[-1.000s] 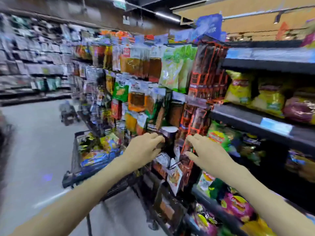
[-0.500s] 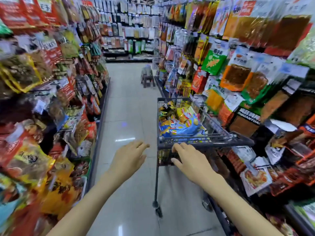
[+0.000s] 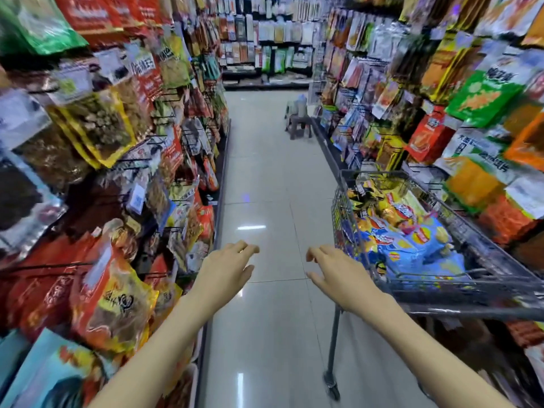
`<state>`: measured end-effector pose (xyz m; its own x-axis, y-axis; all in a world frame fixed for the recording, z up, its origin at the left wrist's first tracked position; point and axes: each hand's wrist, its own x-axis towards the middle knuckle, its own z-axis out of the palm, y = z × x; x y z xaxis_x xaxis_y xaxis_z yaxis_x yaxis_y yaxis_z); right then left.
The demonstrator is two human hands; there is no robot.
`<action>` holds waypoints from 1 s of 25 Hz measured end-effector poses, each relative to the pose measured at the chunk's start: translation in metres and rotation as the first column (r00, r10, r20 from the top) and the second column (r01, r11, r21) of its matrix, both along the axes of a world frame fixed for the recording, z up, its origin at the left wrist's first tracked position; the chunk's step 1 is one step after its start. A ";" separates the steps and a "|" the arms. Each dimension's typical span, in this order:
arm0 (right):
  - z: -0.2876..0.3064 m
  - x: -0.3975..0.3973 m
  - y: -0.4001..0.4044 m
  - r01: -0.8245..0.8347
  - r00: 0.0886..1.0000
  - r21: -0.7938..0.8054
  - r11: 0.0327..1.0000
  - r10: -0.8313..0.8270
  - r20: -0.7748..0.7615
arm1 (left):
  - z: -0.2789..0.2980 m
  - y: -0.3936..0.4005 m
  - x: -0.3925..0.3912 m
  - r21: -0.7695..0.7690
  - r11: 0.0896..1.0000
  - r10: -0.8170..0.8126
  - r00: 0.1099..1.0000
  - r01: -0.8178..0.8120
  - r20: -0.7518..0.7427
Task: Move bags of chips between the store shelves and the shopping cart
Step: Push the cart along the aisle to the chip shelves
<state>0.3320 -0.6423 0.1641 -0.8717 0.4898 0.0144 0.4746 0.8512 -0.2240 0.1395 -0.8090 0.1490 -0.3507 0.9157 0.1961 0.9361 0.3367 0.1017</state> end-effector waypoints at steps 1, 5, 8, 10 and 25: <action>-0.003 -0.015 0.010 0.000 1.000 0.001 1.000 0.000 0.005 | -0.003 0.010 -0.016 0.000 1.000 -0.005 1.000 0.005 0.003; -0.013 -0.069 0.061 0.024 1.000 0.001 1.000 -0.024 0.014 | -0.013 0.062 -0.070 -0.004 1.000 -0.012 1.000 0.012 0.027; -0.019 -0.111 0.108 0.027 0.999 0.000 1.000 -0.027 0.023 | -0.019 0.114 -0.112 -0.011 1.000 -0.008 0.999 0.009 0.044; -0.017 -0.142 0.145 0.050 0.999 0.010 0.999 -0.050 0.002 | -0.017 0.158 -0.142 -0.020 0.999 -0.027 0.997 0.028 0.067; -0.073 -0.262 0.375 0.405 0.912 -0.040 0.913 -0.401 0.087 | -0.043 0.485 -0.290 -0.125 0.924 -0.349 0.930 0.362 0.112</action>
<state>0.0701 -0.2676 0.0907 -0.5974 0.7978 -0.0814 0.7920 0.5711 -0.2160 -0.1502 -0.3240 0.1065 -0.0065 0.9992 0.0399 0.9867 -0.0001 0.1628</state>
